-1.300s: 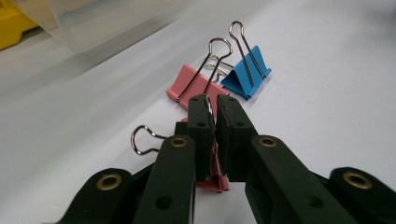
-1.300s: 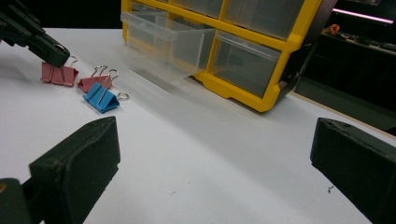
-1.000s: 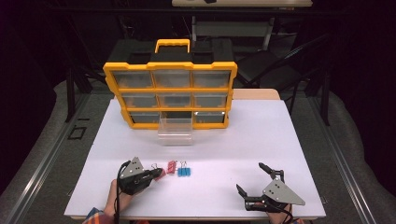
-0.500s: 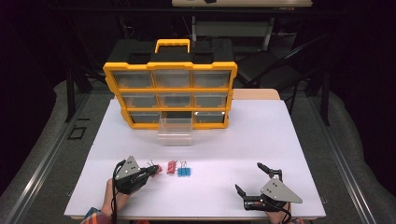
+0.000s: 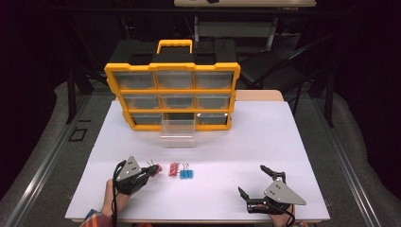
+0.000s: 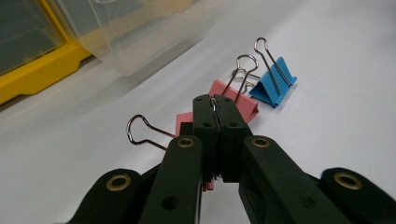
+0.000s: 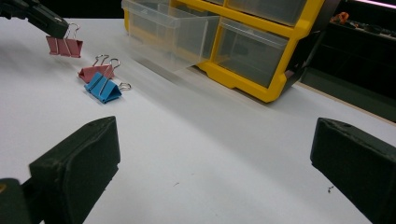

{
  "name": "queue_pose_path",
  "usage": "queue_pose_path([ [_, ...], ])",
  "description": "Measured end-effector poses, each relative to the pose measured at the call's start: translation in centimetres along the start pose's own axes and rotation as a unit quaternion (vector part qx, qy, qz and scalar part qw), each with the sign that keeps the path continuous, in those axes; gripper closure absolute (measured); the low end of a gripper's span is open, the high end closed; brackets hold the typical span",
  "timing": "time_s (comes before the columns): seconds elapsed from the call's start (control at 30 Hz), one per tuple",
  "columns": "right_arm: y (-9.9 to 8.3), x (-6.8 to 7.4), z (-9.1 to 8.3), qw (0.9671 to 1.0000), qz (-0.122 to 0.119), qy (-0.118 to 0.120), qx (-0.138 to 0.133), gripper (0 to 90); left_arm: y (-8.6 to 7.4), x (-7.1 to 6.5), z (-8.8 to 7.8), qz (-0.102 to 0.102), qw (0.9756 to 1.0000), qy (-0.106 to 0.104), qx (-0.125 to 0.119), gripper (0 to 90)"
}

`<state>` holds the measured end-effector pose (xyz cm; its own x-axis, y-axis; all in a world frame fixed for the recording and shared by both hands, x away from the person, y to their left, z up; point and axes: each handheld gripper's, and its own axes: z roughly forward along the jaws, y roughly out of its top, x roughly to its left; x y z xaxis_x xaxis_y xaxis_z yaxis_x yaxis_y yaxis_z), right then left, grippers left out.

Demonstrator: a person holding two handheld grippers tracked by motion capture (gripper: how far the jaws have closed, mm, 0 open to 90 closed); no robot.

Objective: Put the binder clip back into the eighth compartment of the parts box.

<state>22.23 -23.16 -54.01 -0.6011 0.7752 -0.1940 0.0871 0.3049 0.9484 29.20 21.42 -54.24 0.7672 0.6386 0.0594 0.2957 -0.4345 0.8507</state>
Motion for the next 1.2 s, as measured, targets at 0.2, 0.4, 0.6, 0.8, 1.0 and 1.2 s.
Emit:
queue_pose_path([
  [0.2, 0.0, 0.1, 0.1, 1.0, 0.001, 0.001, 0.001, 1.0, 0.2, 0.7, 0.0, -0.004, 1.0, 0.003, 0.002, 88.3],
  [0.4, -0.1, -0.1, 0.1, 1.0, 0.004, 0.005, 0.004, 1.0, 0.4, 1.4, 0.3, -0.011, 0.9999, 0.004, 0.009, 88.3],
  [0.6, 0.0, 0.0, -0.1, 0.9999, 0.004, 0.01, 0.004, 0.9, 1.0, 1.6, 0.6, -0.01, 0.9998, 0.005, 0.017, 88.3],
  [0.8, -0.1, 0.0, 0.1, 0.9999, 0.004, 0.013, 0.007, 0.8, 2.0, 2.2, 0.5, -0.009, 0.9999, 0.008, 0.011, 88.3],
  [1.0, -0.2, 0.0, 0.3, 0.9998, 0.004, 0.015, 0.014, 0.8, 2.8, 2.8, 0.2, -0.012, 0.9998, 0.01, 0.012, 88.3],
  [1.2, -0.3, -0.1, 0.4, 0.9997, 0.007, 0.015, 0.017, 0.8, 3.8, 3.6, -0.2, -0.018, 0.9995, 0.017, 0.02, 88.3],
])
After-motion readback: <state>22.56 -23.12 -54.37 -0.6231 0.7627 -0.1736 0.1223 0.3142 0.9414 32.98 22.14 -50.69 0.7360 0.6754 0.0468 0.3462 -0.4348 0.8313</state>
